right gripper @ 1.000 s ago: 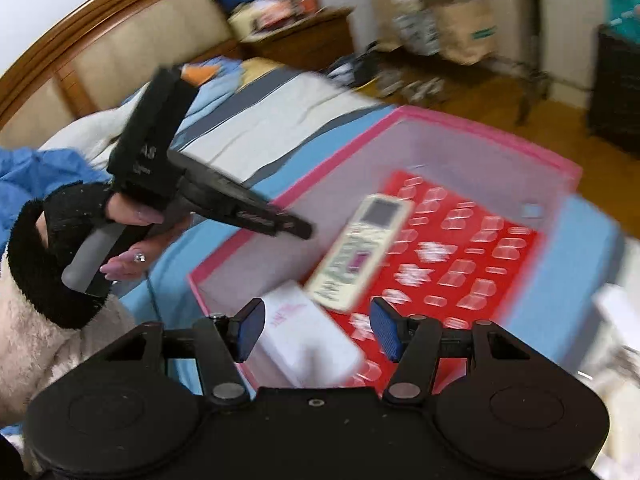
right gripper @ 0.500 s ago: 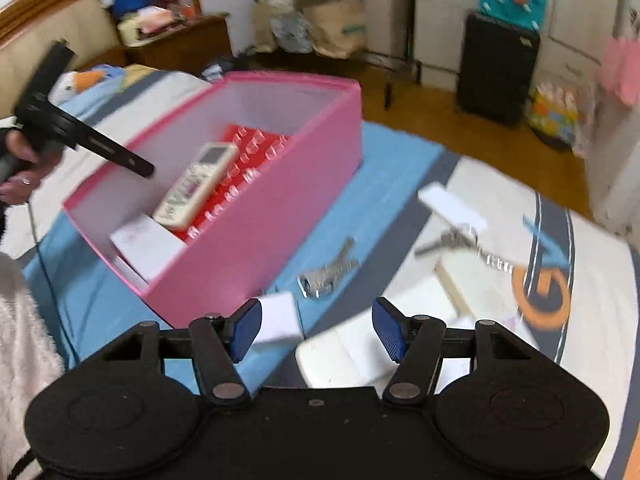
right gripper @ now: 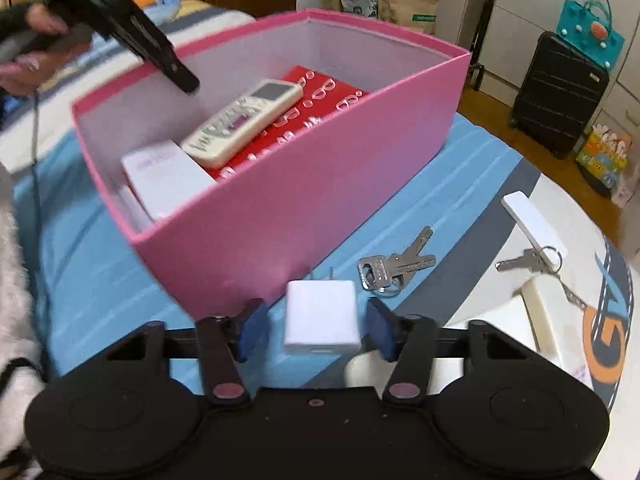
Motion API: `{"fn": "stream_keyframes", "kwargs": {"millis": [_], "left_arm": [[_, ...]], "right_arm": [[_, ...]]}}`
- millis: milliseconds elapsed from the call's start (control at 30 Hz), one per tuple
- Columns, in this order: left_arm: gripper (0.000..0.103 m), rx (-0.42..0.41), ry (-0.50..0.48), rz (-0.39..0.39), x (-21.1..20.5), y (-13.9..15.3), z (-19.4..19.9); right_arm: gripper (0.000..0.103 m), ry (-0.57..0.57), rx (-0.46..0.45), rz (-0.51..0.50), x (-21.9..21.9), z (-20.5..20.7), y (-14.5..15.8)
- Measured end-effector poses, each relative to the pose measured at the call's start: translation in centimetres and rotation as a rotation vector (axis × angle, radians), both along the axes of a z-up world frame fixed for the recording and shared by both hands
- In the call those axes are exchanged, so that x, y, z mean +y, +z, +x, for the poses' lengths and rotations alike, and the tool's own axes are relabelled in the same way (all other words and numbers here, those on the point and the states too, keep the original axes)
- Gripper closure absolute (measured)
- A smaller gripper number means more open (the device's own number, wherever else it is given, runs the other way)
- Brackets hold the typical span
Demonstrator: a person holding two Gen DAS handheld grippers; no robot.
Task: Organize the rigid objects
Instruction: 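Grasp the small white charger plug with the right tool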
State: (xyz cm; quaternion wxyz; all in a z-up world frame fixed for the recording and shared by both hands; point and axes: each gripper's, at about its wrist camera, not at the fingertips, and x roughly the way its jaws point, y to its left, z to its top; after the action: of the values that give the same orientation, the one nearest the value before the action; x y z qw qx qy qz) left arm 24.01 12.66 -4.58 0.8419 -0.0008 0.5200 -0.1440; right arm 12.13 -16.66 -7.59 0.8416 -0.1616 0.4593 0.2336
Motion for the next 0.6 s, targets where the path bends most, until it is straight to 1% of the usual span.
{"fn": "stream_keyframes", "kwargs": {"millis": [67,167,267,333,433,533,600], "left_arm": [[0.097,0.000,0.004,-0.009,0.1,0.1,0.1],[0.097,-0.004,0.024,-0.030,0.6,0.2,0.2],[0.097,-0.013,0.044,-0.044,1.1,0.5,0.3],[0.098,-0.006,0.052,-0.069,1.2,0.4,0.4],[0.098,-0.017,0.046,-0.050,0.8,0.6,0.2],[0.098,-0.019,0.040,-0.037,0.6,0.6,0.0],[0.098,-0.014,0.038,-0.034,0.6,0.5,0.1]], "right_arm": [[0.056,-0.016,0.018,-0.008,0.1,0.3,-0.7],[0.056,-0.031,0.020,-0.003,0.2,-0.1,-0.6],[0.056,-0.095,0.070,0.057,-0.3,0.1,-0.4],[0.056,-0.109,0.065,0.044,0.0,-0.1,-0.5],[0.056,-0.098,0.079,0.034,0.3,-0.3,-0.3],[0.056,-0.116,0.076,0.036,-0.1,-0.6,0.2],[0.056,-0.133,0.047,0.033,-0.5,-0.8,1.0]]}}
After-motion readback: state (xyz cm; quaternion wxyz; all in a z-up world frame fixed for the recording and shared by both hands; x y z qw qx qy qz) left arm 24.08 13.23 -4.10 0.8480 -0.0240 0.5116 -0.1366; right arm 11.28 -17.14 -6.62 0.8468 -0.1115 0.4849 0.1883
